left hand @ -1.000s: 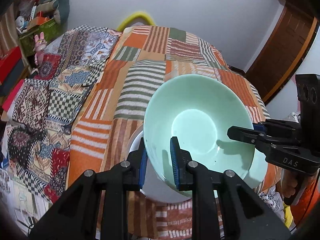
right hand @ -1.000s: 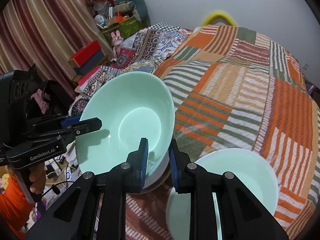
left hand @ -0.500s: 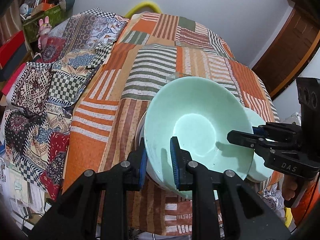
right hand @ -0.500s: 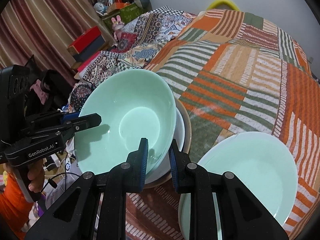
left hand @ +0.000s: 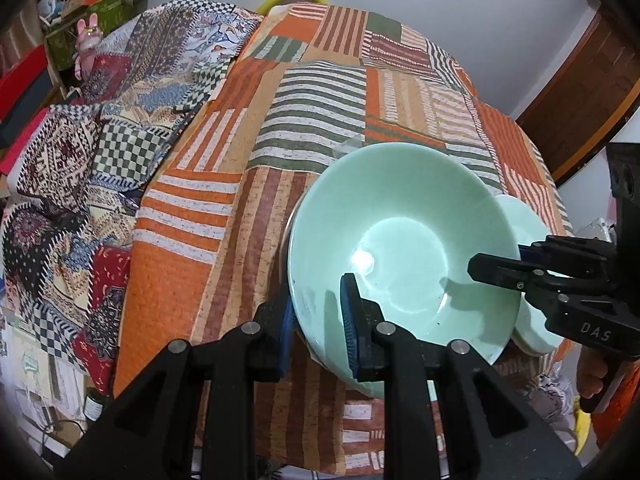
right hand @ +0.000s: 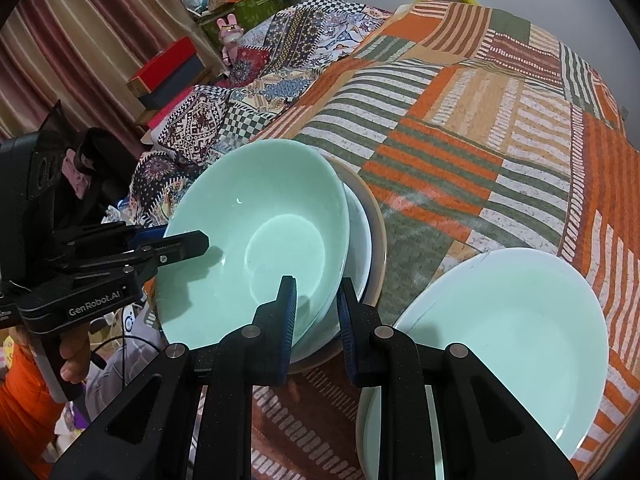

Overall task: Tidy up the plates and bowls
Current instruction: 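Lower the mint green bowl into the white spotted bowl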

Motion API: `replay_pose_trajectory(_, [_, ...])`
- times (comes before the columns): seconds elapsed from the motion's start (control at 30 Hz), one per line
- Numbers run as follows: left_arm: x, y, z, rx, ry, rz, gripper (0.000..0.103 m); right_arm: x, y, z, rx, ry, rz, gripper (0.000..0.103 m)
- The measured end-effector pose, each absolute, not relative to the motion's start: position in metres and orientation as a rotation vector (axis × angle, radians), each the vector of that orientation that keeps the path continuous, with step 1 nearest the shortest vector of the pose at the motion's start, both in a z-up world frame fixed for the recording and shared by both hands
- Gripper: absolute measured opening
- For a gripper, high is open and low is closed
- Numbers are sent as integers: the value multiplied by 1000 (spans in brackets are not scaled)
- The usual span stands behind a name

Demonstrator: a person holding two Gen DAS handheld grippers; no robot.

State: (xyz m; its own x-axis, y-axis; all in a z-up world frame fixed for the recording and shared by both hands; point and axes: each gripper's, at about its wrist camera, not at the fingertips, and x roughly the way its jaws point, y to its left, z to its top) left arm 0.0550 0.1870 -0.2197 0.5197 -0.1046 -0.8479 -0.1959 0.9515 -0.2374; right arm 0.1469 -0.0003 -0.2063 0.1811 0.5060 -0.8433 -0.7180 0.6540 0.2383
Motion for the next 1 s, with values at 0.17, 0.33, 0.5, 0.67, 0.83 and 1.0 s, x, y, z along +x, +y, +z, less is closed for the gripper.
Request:
replay_pose_trajectory(0.17, [58, 189, -226, -310, 1045, 66, 21, 146, 5, -209, -262, 1082, 870, 19])
replay_pose_trajectory(0.33, [59, 188, -227, -290, 1040, 78, 21, 147, 7, -210, -271, 1083, 871, 20])
replay_pose_trajectory(0.5, [60, 189, -228, -287, 1041, 82, 21, 145, 11, -209, -305, 1072, 871, 21])
replay_pose_trajectory(0.67, [60, 189, -226, -285, 1037, 86, 21, 144, 11, -207, -324, 1065, 860, 21])
replay_pose_trajectory(0.83, [55, 195, -215, -305, 1004, 99, 29, 141, 7, -195, -348, 989, 815, 32])
replay_pose_trajectory(1.0, [50, 201, -203, -325, 968, 113, 37, 142, -2, -179, -317, 940, 816, 49])
